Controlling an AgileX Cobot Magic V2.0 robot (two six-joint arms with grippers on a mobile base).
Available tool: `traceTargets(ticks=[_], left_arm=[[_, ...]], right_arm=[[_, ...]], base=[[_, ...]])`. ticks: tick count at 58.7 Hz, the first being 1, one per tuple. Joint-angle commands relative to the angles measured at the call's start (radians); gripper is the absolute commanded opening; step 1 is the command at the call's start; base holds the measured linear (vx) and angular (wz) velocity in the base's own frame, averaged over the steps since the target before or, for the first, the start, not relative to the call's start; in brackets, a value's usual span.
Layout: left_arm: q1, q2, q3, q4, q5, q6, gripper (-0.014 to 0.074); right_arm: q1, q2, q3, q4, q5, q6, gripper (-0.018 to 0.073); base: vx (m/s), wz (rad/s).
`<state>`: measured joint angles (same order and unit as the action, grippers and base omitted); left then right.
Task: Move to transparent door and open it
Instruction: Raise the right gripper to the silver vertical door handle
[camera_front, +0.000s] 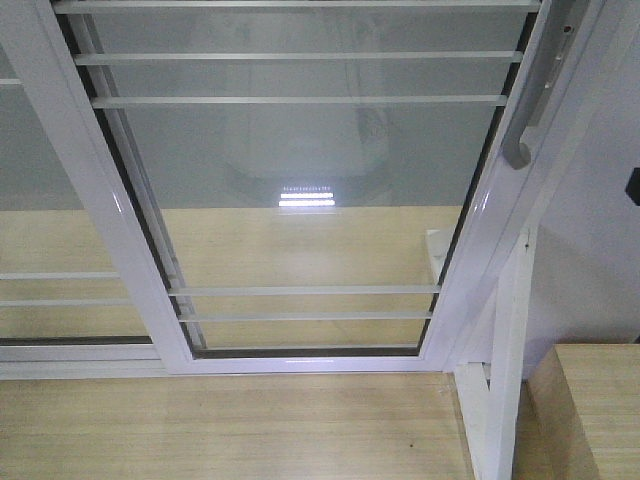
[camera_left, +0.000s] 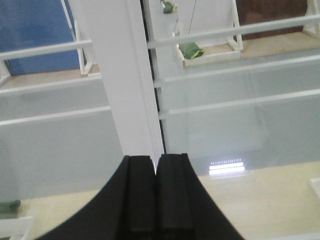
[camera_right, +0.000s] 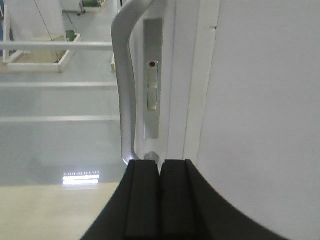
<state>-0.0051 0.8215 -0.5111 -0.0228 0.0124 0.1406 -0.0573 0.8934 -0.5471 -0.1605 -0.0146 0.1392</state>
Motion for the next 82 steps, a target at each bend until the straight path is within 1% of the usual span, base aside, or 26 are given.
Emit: traceTargets(ticks=[1, 4, 6, 12, 15, 18, 24, 28, 37, 47, 56, 65, 82], left_arm=[[-0.005, 0.037, -0.035, -0.011, -0.092, 0.000, 0.0094], [-0.005, 0.056, -0.035, -0.011, -0.092, 0.000, 0.0141], [-0.005, 0.070, -0.035, -0.011, -0.092, 0.000, 0.0191], [-0.005, 0.098, -0.035, -0.011, -0.097, 0.000, 0.0326], [-0.005, 0.111, -0.035, -0.010, -0.105, 0.000, 0.0400], [-0.005, 0.120, -0.035, -0.011, -0.105, -0.007, 0.0453], [-0.005, 0.120, -0.035, -0.010, -0.109, -0.055, 0.0516], [-0.005, 0.120, -0.035, -0.010, -0.115, -0.066, 0.0530], [-0.005, 0.120, -0.035, -0.010, -0.106, -0.077, 0.0525], [-0.005, 0.120, -0.035, -0.010, -0.098, -0.078, 0.0524], [-0.005, 0.120, -0.035, -0.010, -0.098, -0.078, 0.0524], [-0.005, 0.120, -0.035, -0.010, -0.098, -0.078, 0.0524], [-0.005, 0.120, -0.035, -0.010, -0.098, -0.078, 0.0524]], right_arm=[[-0.004, 0.053, -0.035, -0.025, -0.117, -0.009, 0.0151], [-0.004, 0.080, -0.035, -0.025, -0.129, -0.009, 0.0212], [-0.004, 0.098, -0.035, -0.025, -0.142, -0.009, 0.0268], [-0.004, 0.132, -0.035, -0.021, -0.177, -0.008, 0.0378], [-0.004, 0.146, -0.035, -0.013, -0.185, -0.001, 0.0417], [-0.004, 0.158, -0.035, -0.003, -0.182, 0.016, 0.0442], [-0.004, 0.177, -0.035, -0.015, -0.187, 0.008, 0.0452], [-0.004, 0.189, -0.038, -0.026, -0.195, 0.007, 0.0453], [-0.004, 0.219, -0.038, -0.059, -0.231, 0.008, 0.0453], [-0.004, 0.274, -0.073, -0.063, -0.227, 0.014, 0.0453], [-0.004, 0.347, -0.189, -0.066, -0.221, 0.014, 0.0453], [-0.004, 0.451, -0.327, -0.065, -0.156, 0.014, 0.0453], [0.063, 0.638, -0.532, -0.073, -0.148, 0.001, 0.0453]], base=[[0.00, 0.00], [0.00, 0.00], [0.00, 0.00], [0.00, 0.00], [0.00, 0.00], [0.00, 0.00], [0.00, 0.00], [0.00, 0.00], [0.00, 0.00], [0.00, 0.00], [0.00, 0.00], [0.00, 0.00], [0.00, 0.00]])
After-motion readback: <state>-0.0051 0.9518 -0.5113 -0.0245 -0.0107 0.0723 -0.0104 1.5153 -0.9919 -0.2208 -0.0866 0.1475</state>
